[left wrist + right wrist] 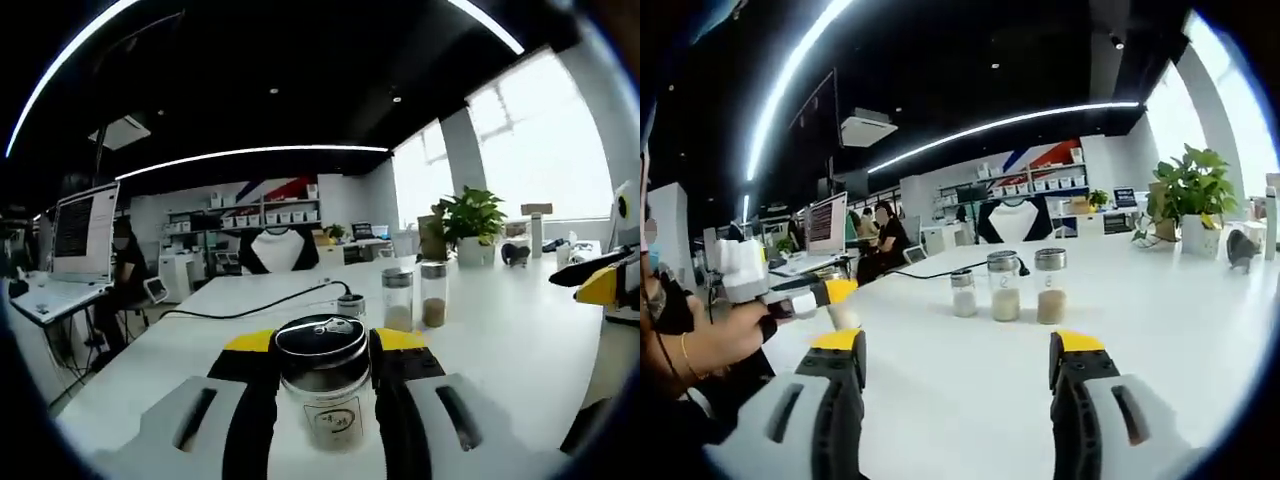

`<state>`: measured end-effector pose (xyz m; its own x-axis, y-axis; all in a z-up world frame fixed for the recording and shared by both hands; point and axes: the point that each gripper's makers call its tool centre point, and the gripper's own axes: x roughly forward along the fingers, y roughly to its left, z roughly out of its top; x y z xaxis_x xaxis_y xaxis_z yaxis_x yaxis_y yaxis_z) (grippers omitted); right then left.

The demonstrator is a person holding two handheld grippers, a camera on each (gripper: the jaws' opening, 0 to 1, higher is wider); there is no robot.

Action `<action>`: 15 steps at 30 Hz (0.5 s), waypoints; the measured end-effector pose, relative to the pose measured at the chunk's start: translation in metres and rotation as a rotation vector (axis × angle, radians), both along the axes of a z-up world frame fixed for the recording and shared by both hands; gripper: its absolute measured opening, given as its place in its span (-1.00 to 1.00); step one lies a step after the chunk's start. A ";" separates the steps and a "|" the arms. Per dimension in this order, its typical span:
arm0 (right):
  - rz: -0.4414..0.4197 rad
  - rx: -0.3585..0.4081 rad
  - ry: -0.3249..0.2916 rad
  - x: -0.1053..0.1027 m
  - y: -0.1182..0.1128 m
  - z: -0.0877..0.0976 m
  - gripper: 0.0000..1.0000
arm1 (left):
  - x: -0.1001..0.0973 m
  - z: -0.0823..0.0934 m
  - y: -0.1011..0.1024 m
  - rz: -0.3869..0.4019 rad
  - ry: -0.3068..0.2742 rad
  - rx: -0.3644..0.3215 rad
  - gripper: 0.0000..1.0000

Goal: Rotate the seasoning bottle until the label or dispensing opening points toward the visible target arrow and the bottle remains upright within the marked orientation range

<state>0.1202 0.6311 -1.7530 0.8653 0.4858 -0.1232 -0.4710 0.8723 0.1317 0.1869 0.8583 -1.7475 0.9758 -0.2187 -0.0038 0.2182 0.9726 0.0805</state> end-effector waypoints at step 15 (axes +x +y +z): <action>-0.057 0.008 0.012 0.002 -0.021 0.009 0.62 | 0.034 -0.044 0.021 0.079 0.036 0.039 -0.25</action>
<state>0.1222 0.6096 -1.7443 0.8902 0.4364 -0.1306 -0.4185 0.8967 0.1439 0.2206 0.8791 -1.7914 0.9890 -0.1403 -0.0460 0.1447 0.9831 0.1118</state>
